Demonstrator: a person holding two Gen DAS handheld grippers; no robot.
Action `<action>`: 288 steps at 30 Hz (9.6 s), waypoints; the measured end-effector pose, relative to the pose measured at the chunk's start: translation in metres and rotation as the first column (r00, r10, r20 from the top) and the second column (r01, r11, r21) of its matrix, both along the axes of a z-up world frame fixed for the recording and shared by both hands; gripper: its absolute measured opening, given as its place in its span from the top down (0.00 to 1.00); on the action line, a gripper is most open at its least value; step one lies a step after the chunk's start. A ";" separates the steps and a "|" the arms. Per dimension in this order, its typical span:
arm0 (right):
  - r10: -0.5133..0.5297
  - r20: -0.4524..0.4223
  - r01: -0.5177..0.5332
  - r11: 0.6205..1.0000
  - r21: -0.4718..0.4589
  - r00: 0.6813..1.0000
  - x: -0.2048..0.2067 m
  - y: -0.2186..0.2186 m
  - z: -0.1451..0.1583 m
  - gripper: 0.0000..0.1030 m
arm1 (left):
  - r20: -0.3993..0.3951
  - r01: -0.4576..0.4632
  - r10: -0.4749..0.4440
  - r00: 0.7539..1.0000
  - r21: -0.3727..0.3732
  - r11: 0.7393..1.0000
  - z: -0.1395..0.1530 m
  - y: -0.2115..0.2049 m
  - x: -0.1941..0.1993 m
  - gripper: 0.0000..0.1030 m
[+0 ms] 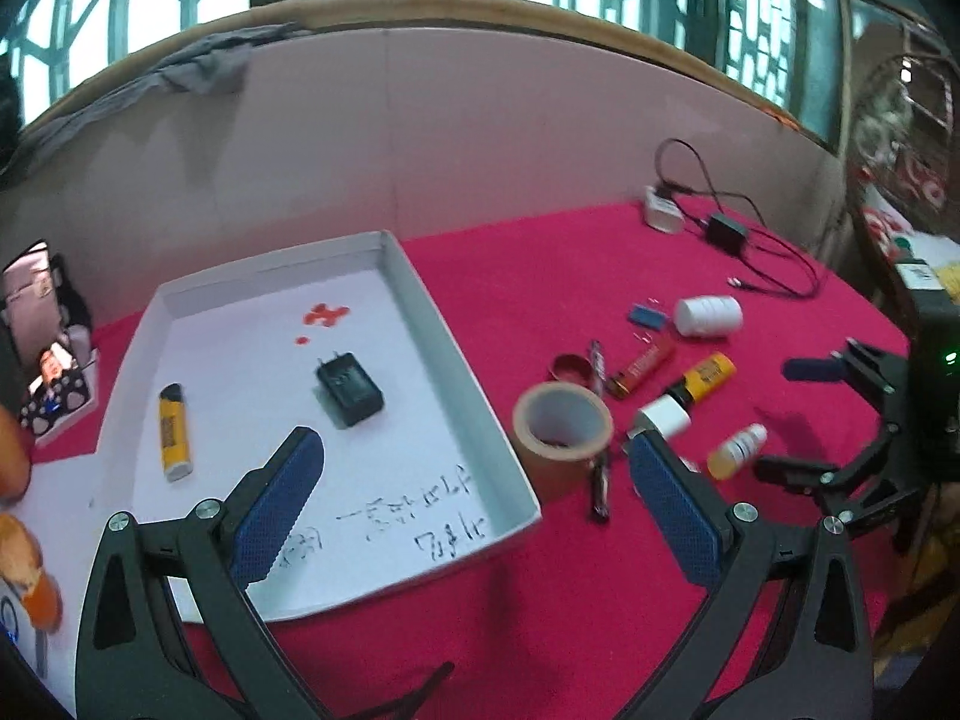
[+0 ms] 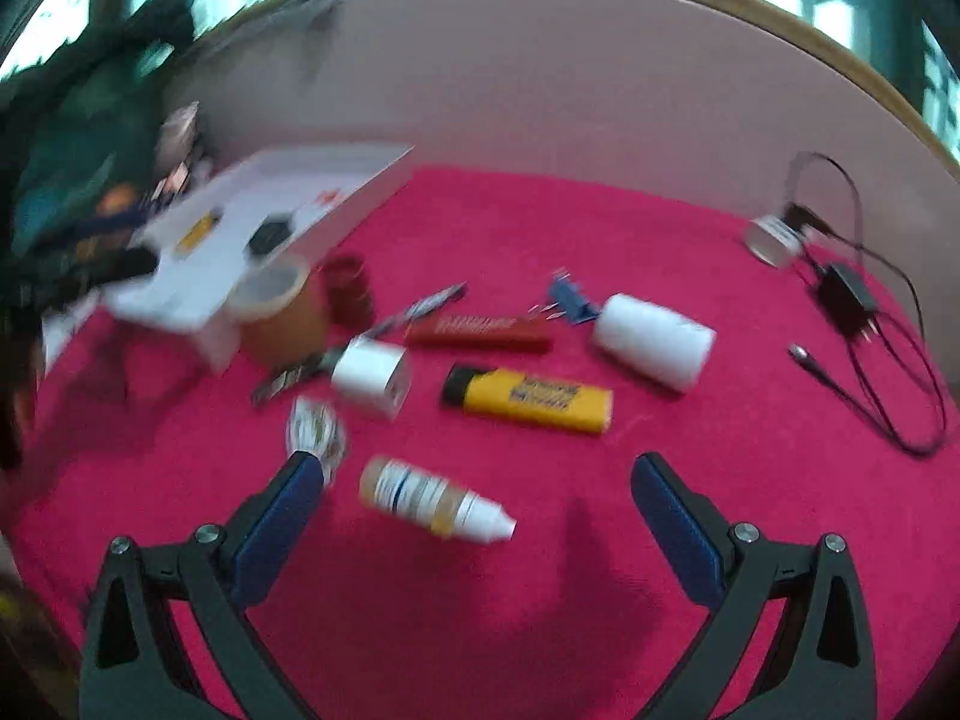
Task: Organize rigid objects
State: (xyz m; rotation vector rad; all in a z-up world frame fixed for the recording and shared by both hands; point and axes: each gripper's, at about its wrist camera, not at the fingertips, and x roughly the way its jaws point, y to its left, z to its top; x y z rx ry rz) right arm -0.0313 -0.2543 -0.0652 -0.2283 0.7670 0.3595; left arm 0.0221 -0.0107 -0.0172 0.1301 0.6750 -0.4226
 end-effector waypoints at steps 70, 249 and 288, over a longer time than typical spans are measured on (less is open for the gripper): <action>-0.025 0.024 0.022 0.991 0.130 0.999 -0.023 -0.012 0.033 0.82 | 0.026 0.144 -0.145 0.989 0.025 0.989 0.023 -0.040 -0.007 0.47; -0.253 -0.119 0.280 0.880 0.383 0.960 0.019 -0.038 0.010 0.64 | -0.181 0.109 -0.074 0.981 0.189 0.976 -0.054 -0.104 0.079 0.72; -0.194 0.124 0.142 0.930 0.340 0.973 0.023 0.010 0.101 0.64 | 0.037 -0.116 0.124 0.992 -0.163 0.980 0.035 0.008 0.024 0.73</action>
